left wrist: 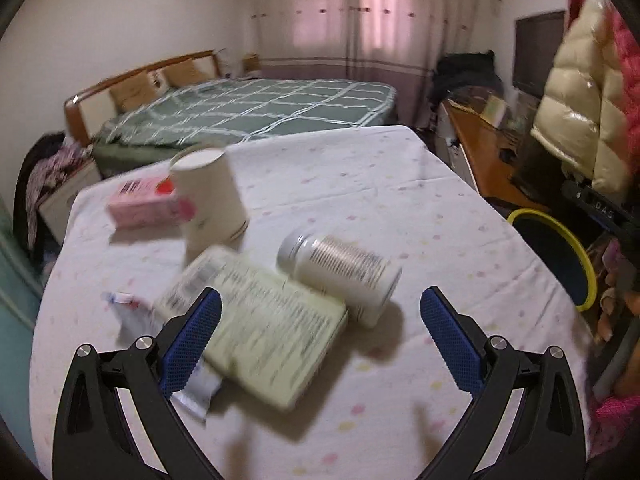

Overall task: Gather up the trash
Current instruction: 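Grasp the white pill bottle with the left gripper, then carry the pill bottle over the bin and open the left gripper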

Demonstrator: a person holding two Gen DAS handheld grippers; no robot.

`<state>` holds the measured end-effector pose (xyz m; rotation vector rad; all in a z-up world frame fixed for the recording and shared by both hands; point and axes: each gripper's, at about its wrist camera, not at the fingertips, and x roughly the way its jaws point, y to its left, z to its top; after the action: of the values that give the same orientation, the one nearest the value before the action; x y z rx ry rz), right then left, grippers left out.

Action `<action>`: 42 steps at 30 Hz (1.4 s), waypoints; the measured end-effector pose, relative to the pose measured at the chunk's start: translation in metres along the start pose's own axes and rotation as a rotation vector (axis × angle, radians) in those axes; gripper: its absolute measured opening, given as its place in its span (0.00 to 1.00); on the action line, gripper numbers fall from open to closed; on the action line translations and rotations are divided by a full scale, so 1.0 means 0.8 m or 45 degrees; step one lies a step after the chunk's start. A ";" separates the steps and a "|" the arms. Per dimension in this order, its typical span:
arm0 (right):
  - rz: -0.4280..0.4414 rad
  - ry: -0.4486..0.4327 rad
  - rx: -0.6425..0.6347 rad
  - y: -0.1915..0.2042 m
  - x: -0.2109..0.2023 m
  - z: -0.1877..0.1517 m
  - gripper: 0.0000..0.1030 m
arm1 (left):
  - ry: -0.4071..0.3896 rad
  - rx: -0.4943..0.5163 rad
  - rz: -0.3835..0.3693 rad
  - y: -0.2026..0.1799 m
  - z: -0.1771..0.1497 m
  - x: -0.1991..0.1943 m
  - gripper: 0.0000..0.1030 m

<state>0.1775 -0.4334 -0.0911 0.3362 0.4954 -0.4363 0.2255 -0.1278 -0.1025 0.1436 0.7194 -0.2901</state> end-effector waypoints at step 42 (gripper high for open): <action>0.038 0.051 -0.069 -0.037 -0.034 -0.009 0.66 | 0.100 0.186 -0.272 -0.098 0.064 0.048 0.88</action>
<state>0.1393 -0.4468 -0.0887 0.2999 0.5400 -0.3874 0.2609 -0.2222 -0.0925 0.2184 0.7926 -0.5438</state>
